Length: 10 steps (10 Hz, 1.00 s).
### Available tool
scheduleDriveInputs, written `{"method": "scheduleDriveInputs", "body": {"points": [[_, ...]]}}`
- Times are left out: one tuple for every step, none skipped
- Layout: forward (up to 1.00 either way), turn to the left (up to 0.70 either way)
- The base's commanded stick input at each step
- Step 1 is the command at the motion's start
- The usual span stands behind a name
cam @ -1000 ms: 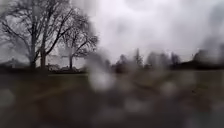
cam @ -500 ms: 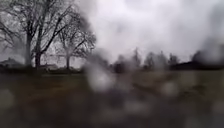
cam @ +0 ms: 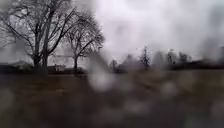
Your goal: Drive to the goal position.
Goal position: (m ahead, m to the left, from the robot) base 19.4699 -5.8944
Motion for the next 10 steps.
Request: {"method": "scheduleDriveInputs", "body": {"points": [[1.00,0.00],[1.00,0.00],[1.00,0.00],[1.00,0.00],[1.00,0.00],[1.00,0.00],[1.00,0.00],[1.00,0.00],[1.00,0.00],[1.00,0.00]]}}
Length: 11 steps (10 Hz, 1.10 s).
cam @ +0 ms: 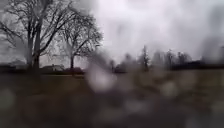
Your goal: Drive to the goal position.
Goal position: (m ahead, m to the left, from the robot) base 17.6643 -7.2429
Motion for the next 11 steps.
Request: {"method": "scheduleDriveInputs", "body": {"points": [[1.00,0.00],[1.00,0.00],[1.00,0.00],[1.00,0.00],[1.00,0.00],[1.00,0.00],[1.00,0.00],[1.00,0.33],[1.00,0.40],[1.00,0.40],[1.00,0.40]]}}
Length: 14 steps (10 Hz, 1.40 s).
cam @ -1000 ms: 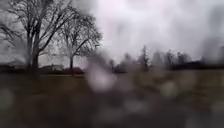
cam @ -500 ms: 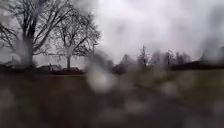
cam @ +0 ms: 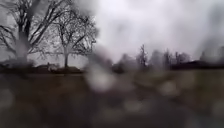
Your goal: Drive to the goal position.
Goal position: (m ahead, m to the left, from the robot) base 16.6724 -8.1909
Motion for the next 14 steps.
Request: {"method": "scheduleDriveInputs", "body": {"points": [[1.00,0.40],[1.00,0.40],[1.00,0.02],[1.00,0.01],[1.00,0.00],[1.00,0.00],[1.00,0.00],[1.00,0.00],[1.00,0.00],[1.00,0.00],[1.00,0.00],[1.00,0.00],[1.00,0.00],[1.00,0.00]]}}
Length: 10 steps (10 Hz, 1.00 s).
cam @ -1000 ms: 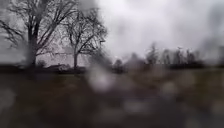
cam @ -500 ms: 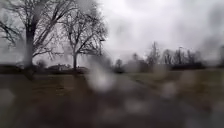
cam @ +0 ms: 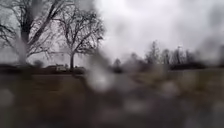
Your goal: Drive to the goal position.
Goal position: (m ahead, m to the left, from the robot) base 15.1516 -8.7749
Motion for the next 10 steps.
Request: {"method": "scheduleDriveInputs", "body": {"points": [[1.00,0.00],[1.00,0.00],[1.00,0.00],[1.00,0.00],[1.00,0.00],[1.00,0.00],[1.00,0.00],[1.00,0.00],[1.00,0.00],[1.00,0.00]]}}
